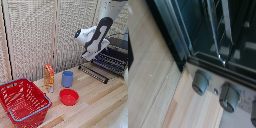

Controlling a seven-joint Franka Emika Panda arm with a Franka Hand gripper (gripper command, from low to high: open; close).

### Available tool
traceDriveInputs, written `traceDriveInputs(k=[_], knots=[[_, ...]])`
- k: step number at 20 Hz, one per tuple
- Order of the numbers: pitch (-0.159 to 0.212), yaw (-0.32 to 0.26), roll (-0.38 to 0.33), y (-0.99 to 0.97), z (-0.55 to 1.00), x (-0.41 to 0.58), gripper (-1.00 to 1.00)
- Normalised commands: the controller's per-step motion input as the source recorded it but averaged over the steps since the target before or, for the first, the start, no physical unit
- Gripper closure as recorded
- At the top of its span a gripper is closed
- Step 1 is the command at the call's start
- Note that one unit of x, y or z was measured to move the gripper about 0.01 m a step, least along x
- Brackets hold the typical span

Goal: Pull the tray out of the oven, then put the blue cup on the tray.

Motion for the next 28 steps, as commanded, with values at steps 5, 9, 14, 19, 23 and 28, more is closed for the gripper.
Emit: traceDriveInputs(k=[5, 9, 14, 19, 23, 28], knots=[[0.02, -0.003, -0.094, -0.4, -0.04, 0.085, -1.0], [0.059, 0.0, -0.06, -0.29, -0.14, 0.174, -1.0], [0.078, 0.0, 0.0, -0.25, -0.19, 0.205, -1.0], [0.024, 0.001, 0.015, -0.4, -0.05, 0.097, -1.0], [0.0, 0.026, 0.048, -0.52, 0.05, 0.011, 1.0], [0.0, 0.002, 0.044, -0.25, 0.09, 0.0, 1.0]])
